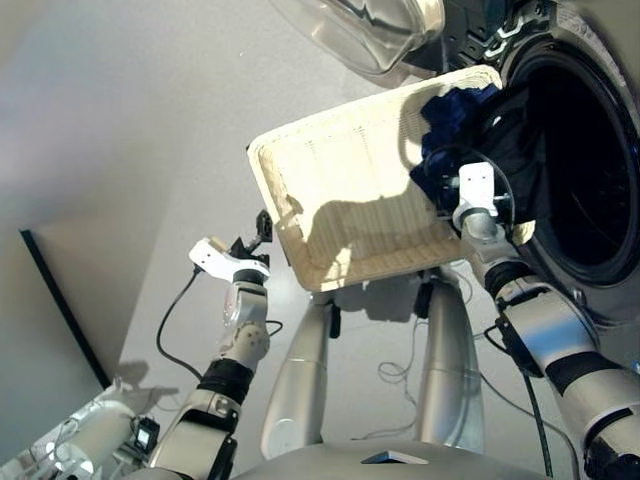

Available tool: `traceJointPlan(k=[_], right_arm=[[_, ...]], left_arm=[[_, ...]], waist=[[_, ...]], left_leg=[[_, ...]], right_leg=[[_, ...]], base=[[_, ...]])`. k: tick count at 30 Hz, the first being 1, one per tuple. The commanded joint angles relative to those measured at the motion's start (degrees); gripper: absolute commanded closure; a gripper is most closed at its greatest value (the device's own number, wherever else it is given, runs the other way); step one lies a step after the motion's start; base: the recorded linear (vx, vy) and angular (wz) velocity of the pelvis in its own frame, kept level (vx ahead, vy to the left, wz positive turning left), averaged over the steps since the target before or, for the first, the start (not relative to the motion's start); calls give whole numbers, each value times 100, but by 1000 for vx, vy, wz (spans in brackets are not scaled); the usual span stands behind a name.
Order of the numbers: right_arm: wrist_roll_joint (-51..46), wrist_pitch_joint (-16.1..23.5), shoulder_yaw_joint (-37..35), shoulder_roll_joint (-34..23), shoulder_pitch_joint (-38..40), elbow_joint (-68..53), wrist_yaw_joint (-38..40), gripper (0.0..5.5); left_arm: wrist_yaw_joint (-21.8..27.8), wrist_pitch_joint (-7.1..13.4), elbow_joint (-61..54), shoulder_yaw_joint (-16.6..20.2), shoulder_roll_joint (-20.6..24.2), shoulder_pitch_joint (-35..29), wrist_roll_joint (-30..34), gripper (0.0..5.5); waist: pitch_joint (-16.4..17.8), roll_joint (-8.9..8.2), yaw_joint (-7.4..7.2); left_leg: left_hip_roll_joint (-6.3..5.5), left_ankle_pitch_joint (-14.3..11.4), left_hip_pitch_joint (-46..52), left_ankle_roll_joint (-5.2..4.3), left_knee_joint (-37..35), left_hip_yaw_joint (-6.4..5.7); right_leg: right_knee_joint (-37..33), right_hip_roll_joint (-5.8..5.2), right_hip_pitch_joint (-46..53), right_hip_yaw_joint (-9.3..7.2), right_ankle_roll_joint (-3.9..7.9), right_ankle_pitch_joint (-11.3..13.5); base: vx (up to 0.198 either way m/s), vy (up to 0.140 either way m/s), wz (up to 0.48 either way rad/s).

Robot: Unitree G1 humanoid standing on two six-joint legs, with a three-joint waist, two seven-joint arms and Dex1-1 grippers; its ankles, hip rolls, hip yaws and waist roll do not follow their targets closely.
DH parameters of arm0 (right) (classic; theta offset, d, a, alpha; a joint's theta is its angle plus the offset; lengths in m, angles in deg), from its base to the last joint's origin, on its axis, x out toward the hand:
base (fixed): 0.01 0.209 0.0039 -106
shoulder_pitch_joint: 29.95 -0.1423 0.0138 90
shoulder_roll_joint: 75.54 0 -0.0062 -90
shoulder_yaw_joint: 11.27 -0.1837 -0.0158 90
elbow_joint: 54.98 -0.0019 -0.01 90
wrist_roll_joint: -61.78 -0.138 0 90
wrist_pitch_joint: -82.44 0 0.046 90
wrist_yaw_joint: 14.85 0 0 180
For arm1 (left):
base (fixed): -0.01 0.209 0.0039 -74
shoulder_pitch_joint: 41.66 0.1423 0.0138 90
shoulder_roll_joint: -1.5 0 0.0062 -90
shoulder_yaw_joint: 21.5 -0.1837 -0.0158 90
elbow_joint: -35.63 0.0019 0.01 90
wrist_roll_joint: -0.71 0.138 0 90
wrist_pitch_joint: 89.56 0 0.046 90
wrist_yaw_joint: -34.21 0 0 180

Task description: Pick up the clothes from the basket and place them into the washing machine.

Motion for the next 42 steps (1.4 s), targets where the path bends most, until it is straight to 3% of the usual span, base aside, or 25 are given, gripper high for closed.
traceJointPlan(k=[1,2,3,4,10,13,19,25,28,33,36,38,42], right_arm=[[-164,136,4,-251,-381,-125,230,293],[-176,142,-4,-260,-373,-136,218,498],[-167,153,33,-247,-397,-168,236,550],[-197,173,27,-225,-406,-207,249,550],[-74,280,47,-112,-308,-405,398,550],[560,292,154,-194,-187,-789,784,550],[2201,-4,-19,-716,130,-1677,1890,550],[2986,-448,-233,-1536,-306,-1525,2688,550],[2860,-540,-269,-1932,-553,-1013,2914,550],[1789,-546,-840,-2714,-1015,-503,3524,550],[1027,-257,-1451,-2721,-1024,-888,4004,550],[582,-74,-1539,-2669,-1081,-953,3839,550],[-57,577,-1772,-2081,-1063,-1528,3851,550]], left_arm=[[-51,213,-325,151,264,76,349,0],[-46,201,-324,159,271,97,364,0],[-52,203,-320,167,284,98,372,0],[-51,213,-330,181,292,84,370,0],[-60,286,-326,270,329,-3,334,0],[-81,356,-312,359,305,-11,328,0],[-250,542,-134,556,213,-136,580,0],[-230,637,-148,551,223,-142,543,0],[-136,639,-141,441,295,-82,481,0],[-178,616,-250,399,376,185,304,0],[-265,583,-242,410,294,322,171,0],[-300,579,-212,394,294,372,129,0],[-257,563,-291,304,249,486,45,0]], waist=[[406,200,28],[423,192,13],[430,182,2],[458,150,-39],[427,28,-150],[407,-41,-238],[320,-78,-376],[198,-64,-351],[166,-24,-308],[138,118,-250],[156,224,-247],[182,255,-242],[300,385,-269]], left_leg=[[36,-487,176,326,541,-15],[39,-501,177,323,575,-2],[43,-495,178,318,596,11],[24,-346,94,323,634,47],[36,-395,224,295,706,48],[65,-387,464,255,529,66],[117,-316,996,201,-107,99],[111,-304,1144,196,-276,99],[85,-348,1098,212,-195,85],[36,-475,885,286,68,118],[3,-537,708,357,329,124],[-46,-600,547,407,595,131],[-123,-715,177,449,1191,184]], right_leg=[[-107,182,-176,18,543,824],[-94,178,-145,12,546,832],[-119,179,-109,-2,546,858],[-235,162,-116,-19,500,1071],[-410,183,195,-65,501,1138],[-764,161,510,-86,500,1188],[-1416,158,994,-133,515,1237],[-1472,197,1032,-94,528,1208],[-1352,208,958,-39,533,1160],[-981,206,644,79,534,1054],[-597,252,377,185,527,999],[-291,260,184,255,532,972],[128,255,-115,405,524,951]], base=[[0,0,0],[0,0,0],[-76,-5,-26],[-75,-5,-63],[-13,-2,-12],[0,0,0],[0,0,0],[0,0,0],[0,0,0],[0,11,-7],[10,57,25],[0,0,0],[0,0,0]])
